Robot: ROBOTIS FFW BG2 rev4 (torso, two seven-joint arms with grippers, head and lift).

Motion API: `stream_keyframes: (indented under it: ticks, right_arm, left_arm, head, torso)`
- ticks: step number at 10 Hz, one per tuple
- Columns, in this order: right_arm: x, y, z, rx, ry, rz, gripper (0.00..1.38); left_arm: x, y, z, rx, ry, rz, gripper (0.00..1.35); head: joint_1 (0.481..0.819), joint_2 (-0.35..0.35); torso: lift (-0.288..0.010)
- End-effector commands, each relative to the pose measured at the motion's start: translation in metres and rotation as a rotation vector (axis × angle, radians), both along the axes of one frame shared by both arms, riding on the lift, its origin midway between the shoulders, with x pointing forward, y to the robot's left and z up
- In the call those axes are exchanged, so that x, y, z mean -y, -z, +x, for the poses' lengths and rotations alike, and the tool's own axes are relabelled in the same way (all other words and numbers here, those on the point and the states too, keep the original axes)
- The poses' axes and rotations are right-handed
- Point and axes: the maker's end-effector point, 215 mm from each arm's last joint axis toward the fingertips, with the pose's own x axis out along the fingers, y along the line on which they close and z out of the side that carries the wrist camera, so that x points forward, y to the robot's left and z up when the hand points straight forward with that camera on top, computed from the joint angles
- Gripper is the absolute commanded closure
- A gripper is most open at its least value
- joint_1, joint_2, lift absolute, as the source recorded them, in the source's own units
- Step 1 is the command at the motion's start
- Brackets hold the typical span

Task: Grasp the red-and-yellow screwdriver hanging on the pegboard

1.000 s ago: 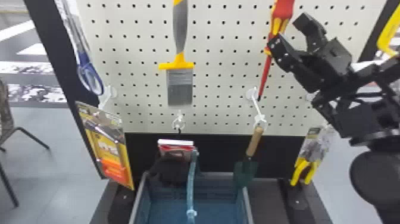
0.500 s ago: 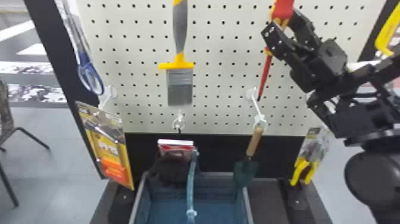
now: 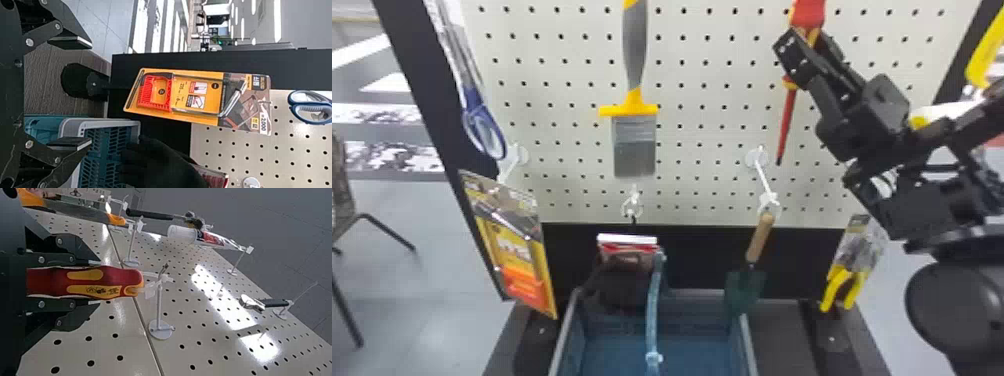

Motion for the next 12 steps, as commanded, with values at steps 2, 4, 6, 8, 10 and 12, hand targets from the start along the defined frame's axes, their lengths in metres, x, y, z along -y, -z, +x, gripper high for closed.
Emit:
stream_keyframes:
  ticks: [2,4,6,8,10,12]
  right_arm:
    - [-0.0003,0.0022,-0.0014,-0.003,0.003,0.008,1.28]
    - [0.0001,0.0016,-0.0017,-0.001,0.004,0.009,1.28]
    - [0.0001,0.0016,-0.0017,-0.001,0.004,0.009,1.28]
    - [0.0003,0.0013,-0.0019,0.001,0.004,0.009,1.28]
    - [0.0007,0.0022,-0.0008,-0.002,0.006,0.010,1.28]
    - [0.0013,0.0051,0.0000,-0.010,0.006,0.013,1.28]
  left_arm:
    - [-0.0002,0.0001,-0.0003,0.000,-0.001,-0.001,0.41]
    - [-0.0002,-0.0006,0.0005,0.002,0.001,0.000,0.41]
    - [-0.0002,-0.0006,0.0005,0.002,0.002,0.001,0.41]
    - [-0.0002,-0.0006,0.0005,0.002,0.002,0.001,0.41]
    - [-0.0002,-0.0006,0.0005,0.002,0.003,0.002,0.41]
    - [-0.0002,-0.0001,0.0005,0.000,0.004,0.003,0.41]
  head:
    - [0.549,0.000]
    - [0.549,0.000]
    - [0.549,0.000]
    - [0.549,0.000]
    - [0.549,0.000]
    - [0.549,0.000]
  torso:
    - [-0.100]
    - [-0.100]
    - [-0.100]
    - [-0.100]
    - [-0.100]
    - [-0.100]
